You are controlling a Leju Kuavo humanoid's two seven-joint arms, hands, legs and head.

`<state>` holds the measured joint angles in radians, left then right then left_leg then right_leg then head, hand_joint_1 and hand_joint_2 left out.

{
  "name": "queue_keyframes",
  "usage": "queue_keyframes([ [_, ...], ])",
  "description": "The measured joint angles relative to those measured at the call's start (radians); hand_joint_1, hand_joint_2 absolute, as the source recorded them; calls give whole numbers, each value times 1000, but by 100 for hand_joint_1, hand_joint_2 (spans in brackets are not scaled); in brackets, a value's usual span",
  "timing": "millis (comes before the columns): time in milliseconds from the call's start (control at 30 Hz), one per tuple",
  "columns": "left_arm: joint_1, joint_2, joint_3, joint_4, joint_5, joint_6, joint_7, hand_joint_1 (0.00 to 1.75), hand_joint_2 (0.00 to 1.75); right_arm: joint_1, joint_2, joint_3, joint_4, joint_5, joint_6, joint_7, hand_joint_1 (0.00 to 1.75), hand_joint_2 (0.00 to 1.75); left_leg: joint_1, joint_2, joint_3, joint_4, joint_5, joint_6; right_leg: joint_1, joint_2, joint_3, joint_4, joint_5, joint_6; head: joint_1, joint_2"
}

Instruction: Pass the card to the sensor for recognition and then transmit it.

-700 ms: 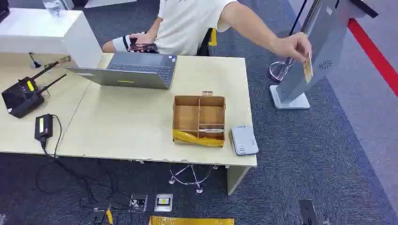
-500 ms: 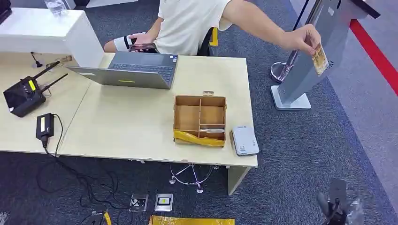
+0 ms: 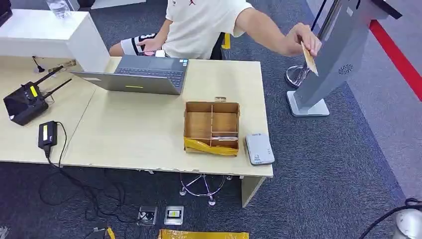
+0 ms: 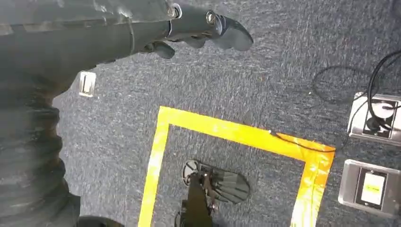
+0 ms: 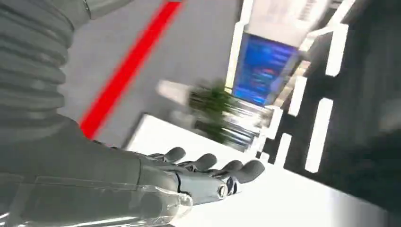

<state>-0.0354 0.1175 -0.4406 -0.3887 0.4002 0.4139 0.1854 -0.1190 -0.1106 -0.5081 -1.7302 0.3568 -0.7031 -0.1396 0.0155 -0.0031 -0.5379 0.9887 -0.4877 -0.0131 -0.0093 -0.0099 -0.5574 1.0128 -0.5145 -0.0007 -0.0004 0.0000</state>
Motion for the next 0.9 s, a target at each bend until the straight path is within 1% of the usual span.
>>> queue_keyframes([
  [100,-5,-8,0,11,13,13,-8,0,175,-9,31,30,-163,123,3,35,0,175,0,-1,-1,0,0,0,0,0,0,0,0,0,0,0],
  [167,-7,-11,0,16,24,17,-14,0,175,-21,43,55,-261,199,3,35,0,175,0,0,0,0,0,0,0,0,0,0,0,0,0,0],
  [267,-8,-18,0,18,35,21,-23,0,175,-19,47,104,-326,312,6,32,0,175,0,0,-1,0,0,0,0,0,0,0,0,0,0,0],
  [333,-11,-20,0,21,38,24,-31,0,175,-17,48,162,-373,422,6,49,0,175,-1,0,-1,0,0,0,0,0,0,0,0,0,0,0],
  [433,-15,-24,-1,24,40,25,-36,0,175,-17,45,262,-435,575,6,99,0,175,0,0,-1,0,0,0,0,0,0,0,0,0,0,0],
  [467,-15,-25,-1,24,41,24,-39,0,175,-17,39,294,-443,635,10,134,0,175,0,0,-1,0,0,0,0,0,0,0,0,0,0,0],
  [500,-15,-26,-1,26,42,22,-40,0,175,-19,29,329,-445,685,22,186,0,175,0,0,-1,0,0,0,0,0,0,0,0,0,0,0],
  [533,-15,-27,-2,27,43,19,-41,0,175,-27,10,375,-446,728,43,249,0,175,0,0,-2,0,0,0,0,0,1,0,0,0,0,0],
  [567,-17,-27,-2,29,43,14,-42,0,175,-41,-12,430,-446,758,83,310,0,175,-1,0,-2,0,0,0,0,0,0,0,0,1,0,0],
  [600,-19,-27,-2,30,43,10,-42,0,175,-56,-32,484,-446,770,132,350,0,175,-1,0,-1,0,0,0,0,0,0,0,0,1,0,0],
  [633,-22,-28,-2,31,43,5,-42,0,175,-74,-52,542,-444,774,186,375,0,175,0,0,-1,0,1,0,0,0,0,0,0,1,0,0],
  [667,-25,-29,-3,32,42,1,-42,0,175,-85,-67,592,-442,774,227,385,0,175,0,-1,-1,0,1,0,0,-1,0,0,0,1,0,0],
  [733,-25,-29,-9,34,42,-2,-42,0,175,-105,-87,672,-431,770,273,393,0,175,0,-2,-2,0,1,0,0,-2,0,0,0,1,0,0],
  [833,-26,-31,-10,38,42,-7,-42,0,175,-140,-111,786,-396,718,364,399,0,175,0,-2,-2,0,1,0,0,-1,0,1,0,1,0,0],
  [900,-27,-31,-10,40,42,-10,-42,0,175,-162,-118,843,-365,671,452,395,0,175,0,-2,-2,0,1,-1,0,-1,0,1,0,1,0,0],
])
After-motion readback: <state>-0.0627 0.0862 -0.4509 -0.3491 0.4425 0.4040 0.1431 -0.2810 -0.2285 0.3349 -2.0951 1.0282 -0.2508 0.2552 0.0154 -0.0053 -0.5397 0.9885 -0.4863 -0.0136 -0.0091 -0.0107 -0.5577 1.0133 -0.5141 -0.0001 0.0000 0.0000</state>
